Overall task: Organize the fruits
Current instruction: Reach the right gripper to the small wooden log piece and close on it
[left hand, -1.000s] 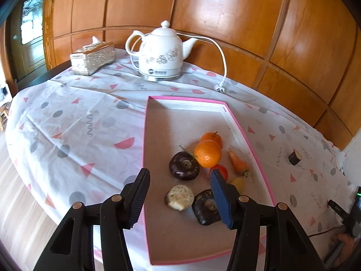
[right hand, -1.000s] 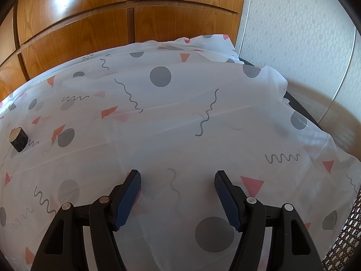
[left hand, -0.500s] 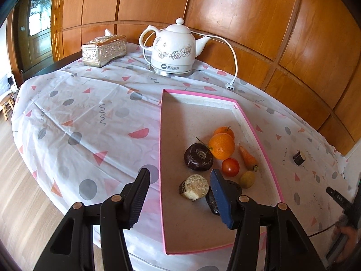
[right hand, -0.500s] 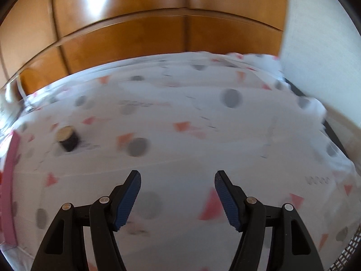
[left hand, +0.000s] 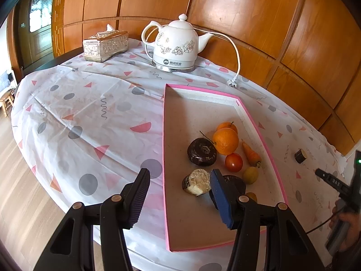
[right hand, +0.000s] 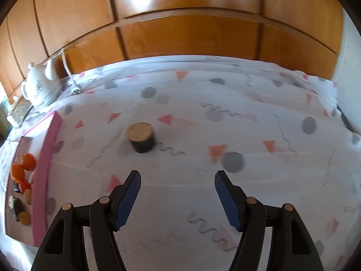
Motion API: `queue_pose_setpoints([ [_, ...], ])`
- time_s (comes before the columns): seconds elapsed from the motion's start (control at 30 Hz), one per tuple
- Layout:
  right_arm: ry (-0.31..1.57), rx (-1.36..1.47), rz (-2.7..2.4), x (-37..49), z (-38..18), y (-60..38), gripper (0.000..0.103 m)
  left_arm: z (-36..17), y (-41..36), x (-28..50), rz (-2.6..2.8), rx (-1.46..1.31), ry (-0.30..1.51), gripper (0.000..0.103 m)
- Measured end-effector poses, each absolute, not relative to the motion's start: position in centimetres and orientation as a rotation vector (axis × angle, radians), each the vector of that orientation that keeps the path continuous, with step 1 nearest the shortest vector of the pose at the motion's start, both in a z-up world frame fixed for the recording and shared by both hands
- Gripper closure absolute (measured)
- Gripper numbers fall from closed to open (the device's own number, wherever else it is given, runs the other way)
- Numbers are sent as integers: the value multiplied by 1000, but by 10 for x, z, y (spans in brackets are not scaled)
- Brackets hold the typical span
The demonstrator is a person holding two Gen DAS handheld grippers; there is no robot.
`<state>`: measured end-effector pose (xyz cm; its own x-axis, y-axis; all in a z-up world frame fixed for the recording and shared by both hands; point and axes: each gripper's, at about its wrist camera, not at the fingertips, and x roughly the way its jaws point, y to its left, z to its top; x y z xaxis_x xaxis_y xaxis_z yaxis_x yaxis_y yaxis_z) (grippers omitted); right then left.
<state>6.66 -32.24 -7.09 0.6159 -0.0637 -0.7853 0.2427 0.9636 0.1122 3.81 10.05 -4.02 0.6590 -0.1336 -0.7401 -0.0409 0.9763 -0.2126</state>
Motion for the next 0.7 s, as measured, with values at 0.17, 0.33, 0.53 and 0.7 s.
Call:
queue_pose_setpoints([
  [0.17, 891, 195, -139, 86, -68, -311, 34, -42, 100, 38, -52, -222, 858, 47],
  [0.33, 907, 178, -130, 105, -70, -304, 34, -44, 102, 37, -49, -229, 864, 47],
  [0.53, 934, 173, -133, 123, -78, -302, 34, -47, 104, 38, -45, -236, 877, 47],
  [0.7, 946, 172, -144, 135, -82, -302, 36, -48, 104, 39, -46, -237, 882, 47],
])
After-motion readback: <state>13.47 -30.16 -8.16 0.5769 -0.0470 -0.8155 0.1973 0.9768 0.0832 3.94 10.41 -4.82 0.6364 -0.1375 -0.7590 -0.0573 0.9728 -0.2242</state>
